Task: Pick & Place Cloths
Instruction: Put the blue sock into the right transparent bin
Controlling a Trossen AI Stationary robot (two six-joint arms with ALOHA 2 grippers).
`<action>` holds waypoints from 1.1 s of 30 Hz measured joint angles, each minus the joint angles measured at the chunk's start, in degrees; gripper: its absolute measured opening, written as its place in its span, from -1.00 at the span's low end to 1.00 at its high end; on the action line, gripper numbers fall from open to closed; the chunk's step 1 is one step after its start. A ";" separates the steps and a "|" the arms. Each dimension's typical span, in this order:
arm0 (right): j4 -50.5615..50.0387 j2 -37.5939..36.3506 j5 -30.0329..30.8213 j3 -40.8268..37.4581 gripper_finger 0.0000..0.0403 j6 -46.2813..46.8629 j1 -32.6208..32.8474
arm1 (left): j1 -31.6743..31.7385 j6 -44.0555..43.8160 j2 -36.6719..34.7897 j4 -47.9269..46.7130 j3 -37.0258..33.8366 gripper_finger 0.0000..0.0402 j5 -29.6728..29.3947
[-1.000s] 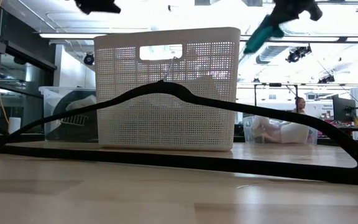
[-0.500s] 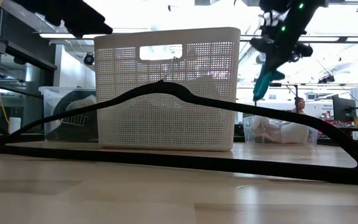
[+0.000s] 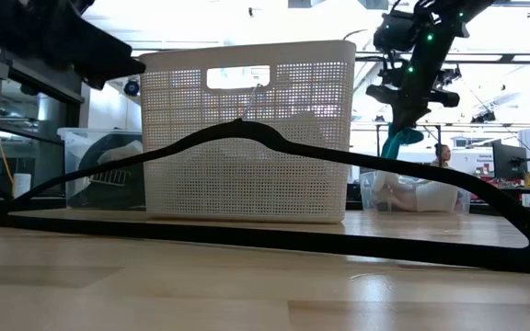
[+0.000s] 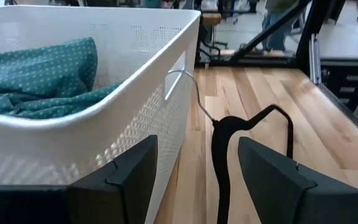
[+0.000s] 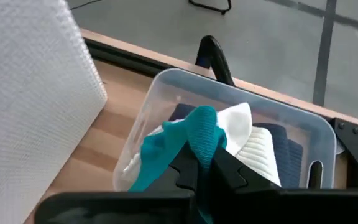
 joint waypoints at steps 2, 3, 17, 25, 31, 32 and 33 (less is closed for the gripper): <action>-0.68 0.31 0.08 0.01 -0.98 0.56 -0.67 | 0.00 -0.33 -1.44 2.40 -2.20 0.09 0.00; -1.95 0.45 0.70 -0.01 -0.98 1.38 -0.93 | 0.00 -0.64 -2.26 2.86 -3.29 0.09 0.00; 1.99 10.36 0.42 -1.99 -0.98 2.10 -9.90 | 0.00 -2.89 -5.36 11.67 -11.51 0.09 4.35; 4.74 18.93 -1.49 -1.97 -0.98 1.33 -13.10 | 0.00 -1.43 -5.36 11.52 -11.53 0.09 4.77; 6.28 23.92 -1.93 -1.76 -0.98 -0.08 -13.89 | -0.01 -1.83 -5.36 11.54 -11.53 0.09 7.39; 6.41 24.04 -1.97 -1.73 -0.98 -0.08 -13.93 | -0.02 -2.33 -5.36 11.52 -11.53 0.09 7.44; 6.62 24.07 -2.01 -1.73 -0.97 -0.09 -13.93 | -0.02 -2.88 -5.36 11.52 -11.53 0.09 7.45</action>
